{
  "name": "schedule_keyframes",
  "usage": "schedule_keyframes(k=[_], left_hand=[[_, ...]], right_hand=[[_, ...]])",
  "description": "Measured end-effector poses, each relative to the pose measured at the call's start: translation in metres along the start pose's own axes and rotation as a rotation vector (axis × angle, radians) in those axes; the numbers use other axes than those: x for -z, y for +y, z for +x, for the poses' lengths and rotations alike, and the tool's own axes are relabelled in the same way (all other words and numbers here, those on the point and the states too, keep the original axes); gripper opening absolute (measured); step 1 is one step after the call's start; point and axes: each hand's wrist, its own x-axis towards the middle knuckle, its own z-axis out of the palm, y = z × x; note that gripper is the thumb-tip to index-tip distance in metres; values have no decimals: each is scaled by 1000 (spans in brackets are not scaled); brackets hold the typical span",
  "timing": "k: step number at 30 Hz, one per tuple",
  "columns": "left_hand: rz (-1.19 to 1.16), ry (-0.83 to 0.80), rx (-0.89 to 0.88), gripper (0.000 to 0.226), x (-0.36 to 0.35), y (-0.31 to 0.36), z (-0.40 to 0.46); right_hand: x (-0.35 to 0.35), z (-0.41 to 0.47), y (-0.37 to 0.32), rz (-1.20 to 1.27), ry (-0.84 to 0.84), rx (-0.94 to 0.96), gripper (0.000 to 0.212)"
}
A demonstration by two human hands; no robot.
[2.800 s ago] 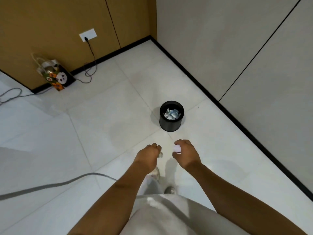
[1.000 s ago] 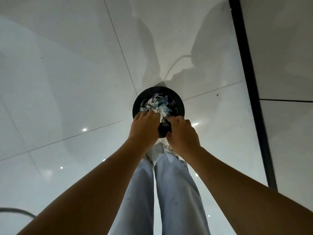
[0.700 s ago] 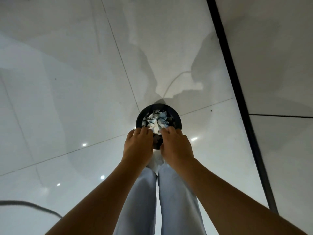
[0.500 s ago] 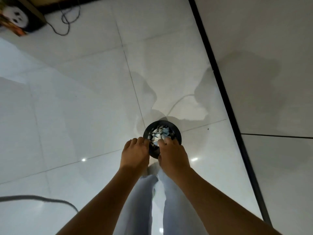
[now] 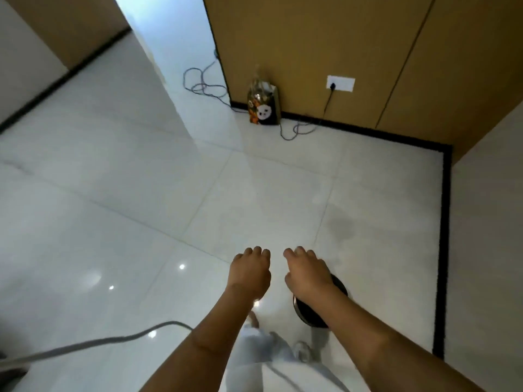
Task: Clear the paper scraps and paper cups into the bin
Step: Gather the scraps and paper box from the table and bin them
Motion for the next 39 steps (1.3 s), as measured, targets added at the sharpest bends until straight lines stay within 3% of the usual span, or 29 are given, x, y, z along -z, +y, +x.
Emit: schedule_keyframes(k=[9, 24, 31, 39], left_hand=[[-213, 174, 505, 24, 33, -105, -144], [-349, 234, 1167, 27, -32, -336, -484], [-413, 244, 1394, 32, -64, -408, -617], [-552, 293, 1527, 32, -91, -504, -660]], right_hand=[[11, -33, -172, -175, -84, 424, 45], [-142, -167, -542, -415, -207, 1037, 49], [-213, -234, -670, -434, -295, 1201, 48], [-268, -218, -782, -504, -374, 1268, 49]])
